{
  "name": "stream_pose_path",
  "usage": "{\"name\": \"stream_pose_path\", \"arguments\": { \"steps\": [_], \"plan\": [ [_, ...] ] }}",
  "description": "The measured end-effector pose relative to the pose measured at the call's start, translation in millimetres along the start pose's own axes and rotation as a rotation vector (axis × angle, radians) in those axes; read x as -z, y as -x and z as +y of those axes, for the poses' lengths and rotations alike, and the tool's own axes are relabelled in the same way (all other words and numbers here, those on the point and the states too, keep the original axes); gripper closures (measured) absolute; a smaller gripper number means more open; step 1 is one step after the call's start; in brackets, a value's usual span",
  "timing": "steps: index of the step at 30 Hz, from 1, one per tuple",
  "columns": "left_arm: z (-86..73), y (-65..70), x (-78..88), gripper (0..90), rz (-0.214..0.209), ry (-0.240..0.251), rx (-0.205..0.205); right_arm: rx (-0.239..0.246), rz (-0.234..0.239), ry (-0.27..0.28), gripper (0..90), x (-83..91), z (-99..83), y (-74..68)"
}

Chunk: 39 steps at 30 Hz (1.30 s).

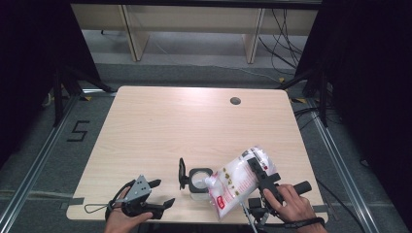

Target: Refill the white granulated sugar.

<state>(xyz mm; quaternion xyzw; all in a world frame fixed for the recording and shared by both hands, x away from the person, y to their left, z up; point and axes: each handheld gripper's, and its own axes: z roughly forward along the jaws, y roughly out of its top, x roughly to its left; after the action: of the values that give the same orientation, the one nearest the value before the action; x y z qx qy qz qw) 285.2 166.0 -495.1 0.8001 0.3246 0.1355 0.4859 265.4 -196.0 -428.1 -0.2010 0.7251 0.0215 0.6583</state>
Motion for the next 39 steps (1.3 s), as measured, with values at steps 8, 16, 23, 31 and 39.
{"name": "stream_pose_path", "arguments": {
  "steps": [8,16,23,31,39],
  "plan": [
    [0.6,-1.2,1.3,19.0,0.004,-0.007,-0.018,-0.016,-0.001,-0.007,42.7,1.4,0.7,-0.8],
    [0.8,-2.8,1.0,19.0,0.000,-0.009,-0.040,-0.007,-0.007,-0.019,42.7,4.2,4.2,1.8],
    [0.8,-2.6,1.4,19.0,0.002,-0.008,-0.034,0.046,-0.040,0.010,43.0,5.1,10.1,7.9],
    [0.5,-2.9,1.2,19.0,0.002,-0.006,-0.029,-0.008,-0.014,-0.004,43.4,5.3,7.6,4.3],
    [0.4,-2.0,0.8,19.0,0.008,-0.001,-0.002,-0.003,-0.012,0.009,43.4,4.6,6.5,5.9]
  ]
}}
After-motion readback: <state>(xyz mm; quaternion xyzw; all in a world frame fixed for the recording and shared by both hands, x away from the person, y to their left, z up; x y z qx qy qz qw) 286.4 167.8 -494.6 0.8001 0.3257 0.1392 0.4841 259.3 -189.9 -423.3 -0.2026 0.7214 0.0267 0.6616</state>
